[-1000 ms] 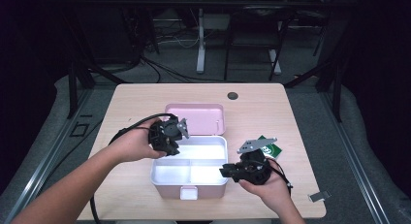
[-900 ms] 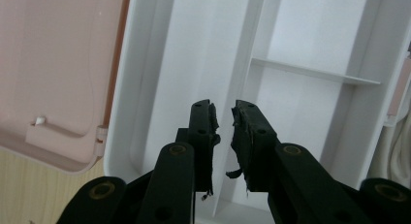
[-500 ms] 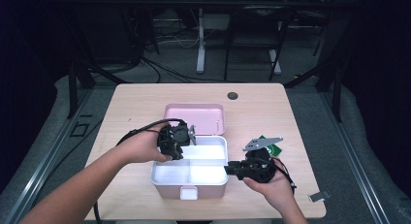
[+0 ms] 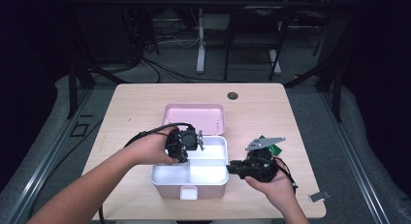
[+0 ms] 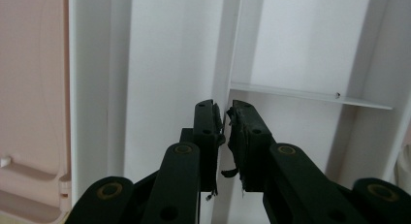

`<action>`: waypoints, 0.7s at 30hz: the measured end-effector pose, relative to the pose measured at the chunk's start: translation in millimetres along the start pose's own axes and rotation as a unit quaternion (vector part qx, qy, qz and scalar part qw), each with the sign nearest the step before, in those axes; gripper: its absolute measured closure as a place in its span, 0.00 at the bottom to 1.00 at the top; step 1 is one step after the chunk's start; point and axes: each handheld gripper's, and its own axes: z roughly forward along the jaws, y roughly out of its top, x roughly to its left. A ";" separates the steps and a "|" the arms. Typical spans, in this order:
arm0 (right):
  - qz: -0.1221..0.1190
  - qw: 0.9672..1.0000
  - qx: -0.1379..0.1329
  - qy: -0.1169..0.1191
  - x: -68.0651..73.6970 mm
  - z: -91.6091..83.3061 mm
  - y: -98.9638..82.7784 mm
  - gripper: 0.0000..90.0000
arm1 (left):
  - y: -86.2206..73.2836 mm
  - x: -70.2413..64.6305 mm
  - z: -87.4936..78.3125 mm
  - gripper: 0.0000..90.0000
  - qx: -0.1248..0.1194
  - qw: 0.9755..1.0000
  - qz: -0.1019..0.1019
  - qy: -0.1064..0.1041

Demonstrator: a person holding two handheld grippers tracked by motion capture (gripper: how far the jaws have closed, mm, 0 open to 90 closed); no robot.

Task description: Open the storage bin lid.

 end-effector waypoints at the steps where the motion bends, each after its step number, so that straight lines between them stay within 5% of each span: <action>1: 0.000 1.000 0.000 0.002 -0.4 0.1 0.0 0.81 | 1.6 -0.1 2.1 0.91 0.005 1.000 0.003 -0.005; 21: 0.002 1.000 0.000 -0.001 -2.6 0.9 -0.9 0.81 | 8.3 -1.3 12.8 0.96 0.022 1.000 0.018 -0.002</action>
